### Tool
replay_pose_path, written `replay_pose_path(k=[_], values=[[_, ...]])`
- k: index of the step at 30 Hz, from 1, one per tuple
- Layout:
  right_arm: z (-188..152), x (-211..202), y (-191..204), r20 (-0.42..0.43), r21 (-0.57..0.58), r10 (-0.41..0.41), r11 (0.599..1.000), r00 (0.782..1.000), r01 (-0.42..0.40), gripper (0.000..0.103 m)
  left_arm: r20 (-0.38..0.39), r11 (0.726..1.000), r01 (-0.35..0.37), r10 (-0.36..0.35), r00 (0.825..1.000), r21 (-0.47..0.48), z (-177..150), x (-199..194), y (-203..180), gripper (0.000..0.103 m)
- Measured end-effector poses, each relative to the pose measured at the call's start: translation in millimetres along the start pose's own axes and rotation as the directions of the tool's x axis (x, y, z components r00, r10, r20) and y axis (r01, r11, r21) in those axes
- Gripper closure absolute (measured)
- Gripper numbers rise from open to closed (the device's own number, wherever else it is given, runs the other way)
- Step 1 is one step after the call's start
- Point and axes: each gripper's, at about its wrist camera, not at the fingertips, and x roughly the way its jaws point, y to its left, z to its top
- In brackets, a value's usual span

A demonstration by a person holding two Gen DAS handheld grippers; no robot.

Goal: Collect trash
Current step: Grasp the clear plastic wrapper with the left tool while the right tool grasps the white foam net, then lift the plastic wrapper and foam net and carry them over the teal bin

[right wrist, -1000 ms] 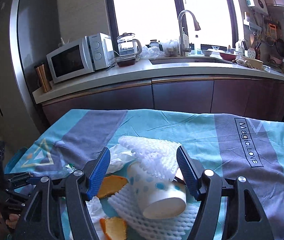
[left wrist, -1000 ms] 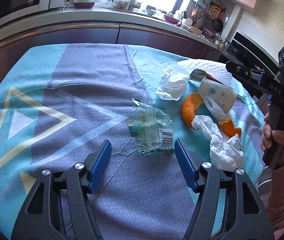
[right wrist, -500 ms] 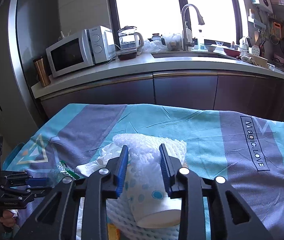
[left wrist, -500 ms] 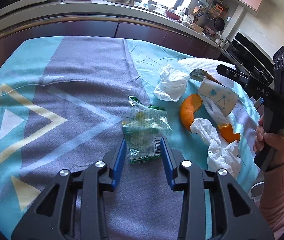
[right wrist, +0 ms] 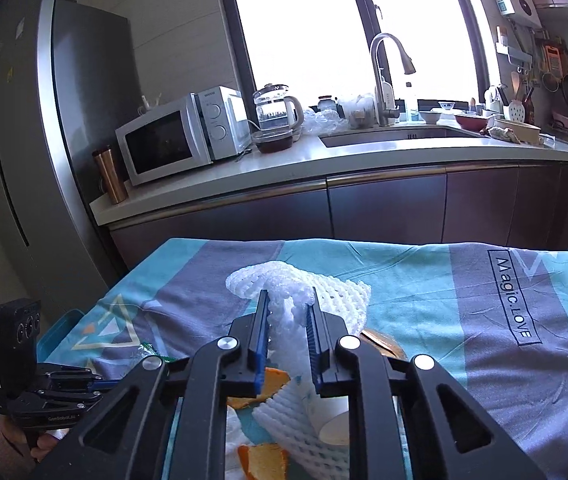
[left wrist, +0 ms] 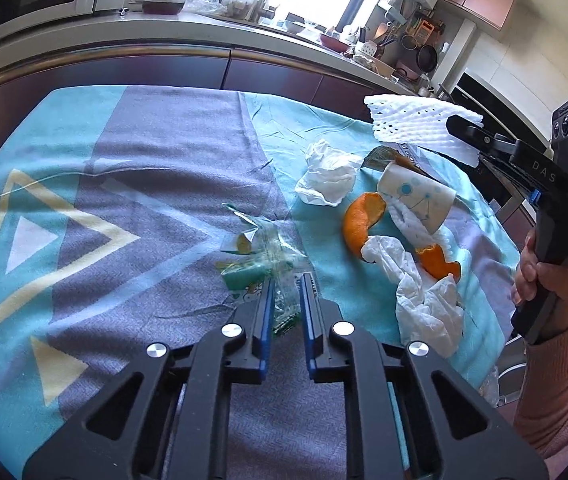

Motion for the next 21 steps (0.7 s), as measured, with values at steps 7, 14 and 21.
replay_pose_path(k=[7,14,21], values=[[-3,-10,22,0.02,0.016,0.101,0.995,0.995,-0.101,0.087,0.046,1.0,-0.015,0.014,0.999,0.016,-5,-27,1,0.098],[-10,-10,50,0.012,0.027,0.204,0.979,0.979,-0.204,0.087,0.09,0.999,-0.04,0.037,0.995,0.031,-12,-57,9,0.098],[-18,-1,79,-0.016,0.031,0.299,0.954,0.954,-0.298,0.087,0.138,0.998,-0.063,0.06,0.989,0.021,-23,-95,26,0.098]])
